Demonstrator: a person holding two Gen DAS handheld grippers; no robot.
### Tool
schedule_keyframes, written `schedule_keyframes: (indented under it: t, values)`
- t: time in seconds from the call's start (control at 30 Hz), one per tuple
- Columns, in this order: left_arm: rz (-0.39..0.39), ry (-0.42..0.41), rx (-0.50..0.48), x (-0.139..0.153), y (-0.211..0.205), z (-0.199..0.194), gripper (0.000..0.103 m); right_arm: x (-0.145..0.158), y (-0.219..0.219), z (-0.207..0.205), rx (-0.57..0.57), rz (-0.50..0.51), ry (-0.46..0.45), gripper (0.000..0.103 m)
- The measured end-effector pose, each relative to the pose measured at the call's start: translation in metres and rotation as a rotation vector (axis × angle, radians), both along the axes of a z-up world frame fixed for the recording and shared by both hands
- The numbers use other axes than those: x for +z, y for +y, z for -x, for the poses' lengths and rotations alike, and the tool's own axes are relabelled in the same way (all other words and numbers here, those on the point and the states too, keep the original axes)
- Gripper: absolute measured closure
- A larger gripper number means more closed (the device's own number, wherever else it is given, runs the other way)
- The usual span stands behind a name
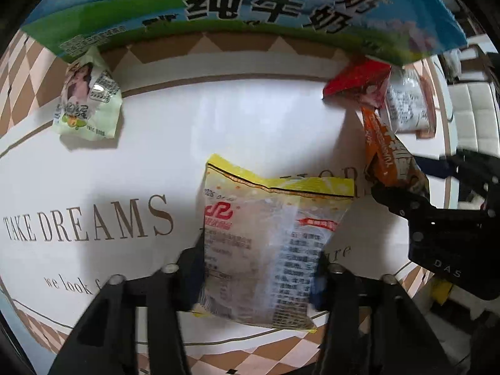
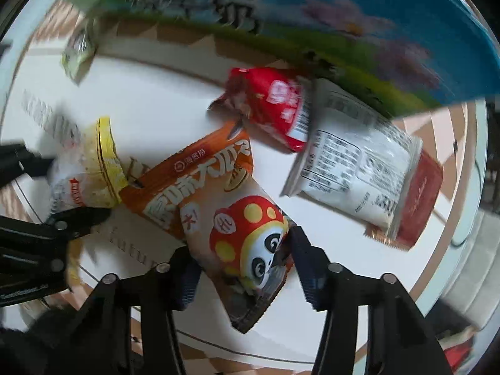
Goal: Organize snacks
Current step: 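Carry both bags over the box and release them inside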
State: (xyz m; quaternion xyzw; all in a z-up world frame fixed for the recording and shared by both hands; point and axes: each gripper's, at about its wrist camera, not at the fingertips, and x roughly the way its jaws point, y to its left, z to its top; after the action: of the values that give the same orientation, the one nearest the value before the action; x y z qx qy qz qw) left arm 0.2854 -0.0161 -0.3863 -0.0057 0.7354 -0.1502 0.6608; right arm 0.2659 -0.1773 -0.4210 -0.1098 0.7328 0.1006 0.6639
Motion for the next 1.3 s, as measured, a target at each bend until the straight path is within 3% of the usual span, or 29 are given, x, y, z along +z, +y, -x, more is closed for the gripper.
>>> schedule_keyframes:
  t: [0.17,0.4,0.63,0.83,1.0,1.3]
  values:
    - [0.021,-0.030,0.037,0.017,0.001,0.008,0.061,0.007,-0.016,0.008,-0.166,-0.124,0.010,0.064]
    - [0.100,-0.077,0.127,0.062,0.010,-0.003,0.061,0.027,-0.017,0.014,-0.357,-0.345,0.036,0.069]
    - [0.197,-0.207,0.213,0.143,0.040,-0.032,0.061,0.088,-0.018,-0.027,-0.421,-0.487,-0.050,0.069]
    - [0.223,-0.280,0.225,0.179,0.037,-0.077,0.061,0.142,-0.013,-0.076,-0.457,-0.514,-0.170,0.069]
    - [0.185,-0.312,0.222,0.181,0.039,-0.117,0.061,0.149,-0.011,-0.116,-0.520,-0.471,-0.217,0.069]
    - [0.089,-0.222,0.241,0.132,0.058,-0.199,0.061,0.138,-0.040,-0.165,-0.606,-0.364,-0.199,0.069]
